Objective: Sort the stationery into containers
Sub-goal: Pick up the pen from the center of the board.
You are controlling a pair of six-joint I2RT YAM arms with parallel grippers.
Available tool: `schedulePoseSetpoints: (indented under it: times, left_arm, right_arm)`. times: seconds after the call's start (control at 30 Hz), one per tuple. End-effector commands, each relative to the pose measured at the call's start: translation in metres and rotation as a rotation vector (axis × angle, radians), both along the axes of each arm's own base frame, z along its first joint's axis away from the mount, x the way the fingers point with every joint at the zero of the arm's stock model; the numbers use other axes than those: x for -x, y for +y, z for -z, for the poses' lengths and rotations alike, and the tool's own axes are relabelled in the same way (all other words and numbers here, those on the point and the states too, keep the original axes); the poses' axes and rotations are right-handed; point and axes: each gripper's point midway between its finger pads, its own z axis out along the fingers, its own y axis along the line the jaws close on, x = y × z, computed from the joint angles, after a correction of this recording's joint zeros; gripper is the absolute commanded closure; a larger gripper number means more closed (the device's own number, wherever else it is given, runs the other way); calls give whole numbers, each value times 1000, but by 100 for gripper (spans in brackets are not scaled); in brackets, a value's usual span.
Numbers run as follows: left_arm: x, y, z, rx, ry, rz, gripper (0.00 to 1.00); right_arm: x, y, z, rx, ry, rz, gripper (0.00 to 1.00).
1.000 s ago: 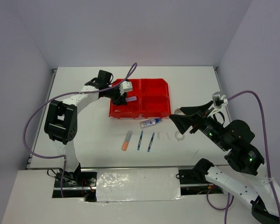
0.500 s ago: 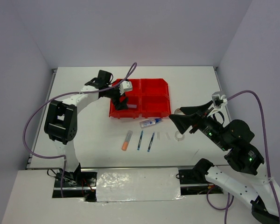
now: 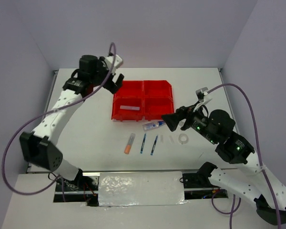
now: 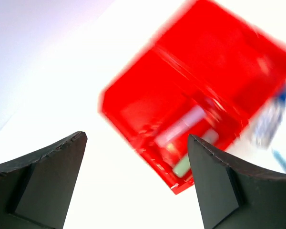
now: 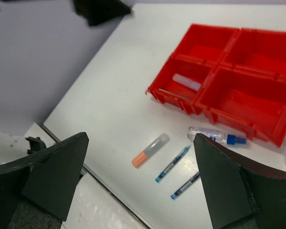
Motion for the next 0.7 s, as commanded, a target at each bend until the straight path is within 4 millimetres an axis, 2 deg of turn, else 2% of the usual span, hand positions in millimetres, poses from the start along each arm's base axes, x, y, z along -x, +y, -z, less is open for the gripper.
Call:
schedulePoseSetpoints:
  times: [0.0, 0.03, 0.07, 0.1, 0.13, 0.17, 0.2, 0.3, 0.37, 0.5, 0.53, 0.57, 0.6, 0.67]
  left_arm:
    - [14, 47, -77, 176, -85, -378, 1]
    - [32, 57, -89, 254, -86, -449, 1]
    - [40, 65, -92, 302, -78, -489, 1]
    - [49, 71, -92, 355, -67, -520, 1]
    - [70, 79, -89, 465, -37, -579, 1]
    - [76, 90, -87, 508, -44, -617, 1]
    - [92, 93, -80, 540, -47, -613, 1]
    - [114, 87, -71, 593, 17, -585, 1]
    - [126, 88, -53, 611, 84, -617, 1]
    - [133, 94, -14, 512, 201, -678, 1]
    - [133, 99, -4, 472, 228, -715, 1]
    - [142, 106, 15, 414, 301, -775, 1]
    - [138, 114, 26, 371, 315, -849, 1]
    - [143, 98, 36, 312, 335, -840, 1]
  right_arm:
    - [-8, -2, 16, 18, 50, 46, 0]
    - [-12, -1, 23, 30, 73, 59, 0]
    - [-14, -2, 29, 39, 91, 75, 0]
    - [-18, -6, 35, 38, 116, 116, 0]
    - [-22, -7, 45, 51, 146, 142, 0]
    - [-24, -10, 53, 63, 179, 169, 0]
    - [-27, -11, 64, 83, 212, 198, 0]
    - [-29, -21, 87, 135, 287, 264, 0]
    - [-31, -31, 105, 179, 324, 322, 0]
    - [-25, -31, 124, 209, 369, 311, 0]
    - [-23, -30, 132, 223, 387, 299, 0]
    - [-21, -31, 138, 235, 403, 298, 2]
    - [-21, -33, 144, 250, 419, 310, 2]
    - [-20, -43, 156, 294, 443, 357, 8]
